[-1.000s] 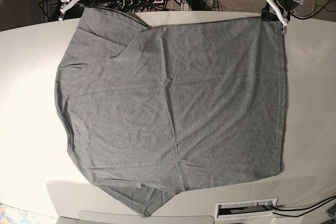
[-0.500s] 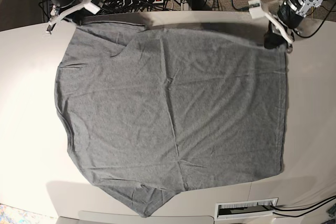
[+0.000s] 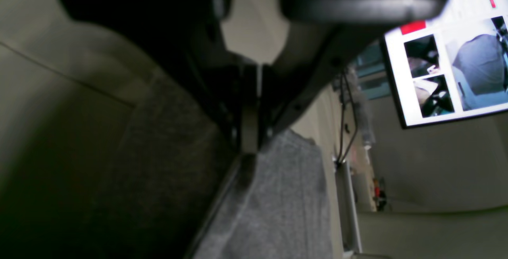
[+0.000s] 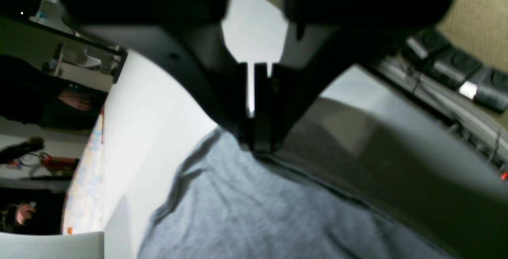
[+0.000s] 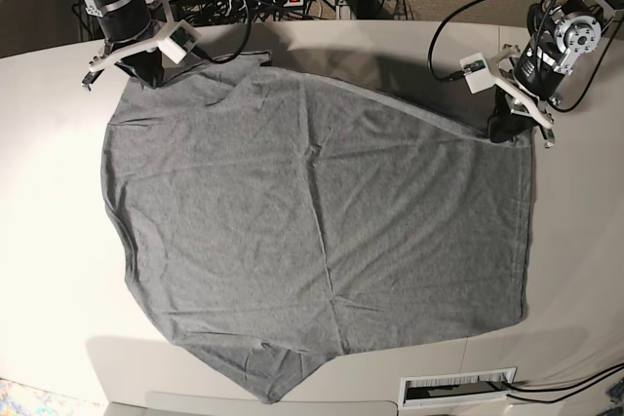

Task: Fold the T-shirt properly
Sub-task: 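Lift the shoulder edge and pull it across the shirt toward the hem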

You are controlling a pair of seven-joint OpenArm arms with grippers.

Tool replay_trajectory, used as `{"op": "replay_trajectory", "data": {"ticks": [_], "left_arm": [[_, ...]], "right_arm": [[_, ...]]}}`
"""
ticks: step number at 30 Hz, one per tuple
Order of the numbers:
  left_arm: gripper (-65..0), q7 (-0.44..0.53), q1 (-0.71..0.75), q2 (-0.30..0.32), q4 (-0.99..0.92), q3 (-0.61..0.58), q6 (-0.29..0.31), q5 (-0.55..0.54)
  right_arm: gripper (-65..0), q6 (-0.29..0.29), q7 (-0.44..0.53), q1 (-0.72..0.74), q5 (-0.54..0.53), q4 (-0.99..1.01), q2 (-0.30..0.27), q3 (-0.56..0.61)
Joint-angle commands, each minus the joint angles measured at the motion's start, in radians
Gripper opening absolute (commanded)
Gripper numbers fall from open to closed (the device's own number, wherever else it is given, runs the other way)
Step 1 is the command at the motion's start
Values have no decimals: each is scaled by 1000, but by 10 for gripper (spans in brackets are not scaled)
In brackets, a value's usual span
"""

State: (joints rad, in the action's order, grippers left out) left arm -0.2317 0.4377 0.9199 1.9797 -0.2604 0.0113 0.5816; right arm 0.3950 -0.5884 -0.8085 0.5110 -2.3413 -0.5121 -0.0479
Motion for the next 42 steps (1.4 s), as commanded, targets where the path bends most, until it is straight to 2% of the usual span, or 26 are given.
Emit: {"op": "replay_trajectory", "data": {"ticks": [1, 9, 15, 22, 29, 35, 42], "left_arm": [[-650, 7, -12, 10, 2, 8, -23, 5], [-650, 15, -28, -26, -31, 7, -23, 1], [-650, 22, -29, -47, -31, 7, -23, 1], [-650, 22, -34, -84, -46, 7, -23, 1], [-650, 22, -123, -145, -129, 7, -23, 0], [-650, 57, -197, -189, -200, 7, -22, -24], [-650, 76, -318, -275, -308, 7, -21, -70]], "right_arm": [[-650, -15, 18, 6, 9, -15, -5, -7], [-650, -19, 61, 108, 15, -15, 5, -6], [-650, -27, 100, 206, 36, 117, -16, -6], [-650, -71, 114, 313, 20, 185, -37, -6], [-650, -71, 124, 443, -22, 273, -38, -6], [-650, -71, 139, 547, -64, 380, -76, -6], [-650, -71, 164, 705, -132, 529, -84, -6]]}}
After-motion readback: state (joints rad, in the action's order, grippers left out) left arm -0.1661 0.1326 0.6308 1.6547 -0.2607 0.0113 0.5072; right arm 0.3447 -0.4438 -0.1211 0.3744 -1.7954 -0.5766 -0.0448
